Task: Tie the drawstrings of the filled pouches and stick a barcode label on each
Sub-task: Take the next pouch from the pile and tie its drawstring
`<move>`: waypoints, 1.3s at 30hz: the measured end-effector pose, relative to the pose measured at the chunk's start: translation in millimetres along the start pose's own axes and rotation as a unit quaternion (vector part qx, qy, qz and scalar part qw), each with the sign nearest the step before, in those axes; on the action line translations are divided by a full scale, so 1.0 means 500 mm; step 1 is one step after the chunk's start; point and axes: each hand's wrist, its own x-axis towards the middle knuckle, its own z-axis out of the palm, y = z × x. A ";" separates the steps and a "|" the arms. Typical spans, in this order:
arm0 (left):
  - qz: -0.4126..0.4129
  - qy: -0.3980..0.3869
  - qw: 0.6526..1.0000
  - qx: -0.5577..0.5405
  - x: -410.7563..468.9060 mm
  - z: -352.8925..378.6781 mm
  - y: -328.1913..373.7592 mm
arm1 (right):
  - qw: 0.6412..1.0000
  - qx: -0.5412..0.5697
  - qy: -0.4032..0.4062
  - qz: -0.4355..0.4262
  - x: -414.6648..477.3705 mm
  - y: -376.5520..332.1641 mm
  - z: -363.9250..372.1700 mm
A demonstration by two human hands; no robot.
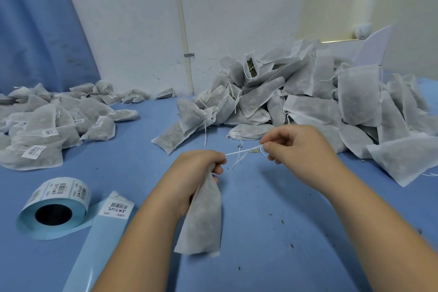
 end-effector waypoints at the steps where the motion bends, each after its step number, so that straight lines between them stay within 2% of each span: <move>1: 0.001 -0.017 1.000 0.014 -0.006 -0.001 0.000 | 1.000 -0.018 0.004 -0.007 0.000 0.001 0.002; 3: 0.001 -0.068 0.996 0.055 -0.021 -0.003 0.001 | 0.999 -0.030 0.016 -0.017 0.001 0.002 0.003; 5: -0.001 -0.086 0.990 0.108 -0.030 -0.004 0.003 | 0.999 -0.012 0.033 -0.020 0.003 0.001 -0.001; 8: 0.008 -0.031 0.971 0.236 -0.031 -0.007 0.002 | 0.997 0.045 0.052 -0.027 0.000 -0.005 -0.008; 10: -0.010 -0.001 0.966 0.257 -0.028 -0.015 0.002 | 0.995 0.075 0.048 -0.038 -0.005 -0.012 -0.006; 12: -0.030 0.013 0.970 0.240 -0.024 -0.020 0.001 | 0.993 0.098 0.034 -0.055 -0.012 -0.022 0.000; 16: 0.001 0.030 0.983 0.180 -0.016 -0.012 -0.004 | 0.988 0.097 -0.030 -0.112 -0.032 -0.040 0.019; 19: 0.014 0.048 0.994 0.100 -0.016 -0.004 -0.003 | 0.983 0.050 -0.085 -0.154 -0.049 -0.050 0.038; 23: 0.031 0.072 0.997 0.013 -0.015 -0.003 -0.001 | 0.971 -0.068 -0.121 -0.193 -0.060 -0.049 0.060; 31: 0.031 0.056 0.990 -0.123 -0.017 0.009 -0.001 | 0.966 -0.144 -0.090 -0.197 -0.049 -0.030 0.067; 36: 0.031 -0.018 0.974 -0.224 -0.019 0.016 0.003 | 0.967 -0.127 -0.070 -0.209 -0.043 -0.019 0.067; 39: 0.039 -0.069 0.968 -0.236 -0.023 0.025 0.000 | 0.970 -0.099 -0.059 -0.213 -0.040 -0.012 0.068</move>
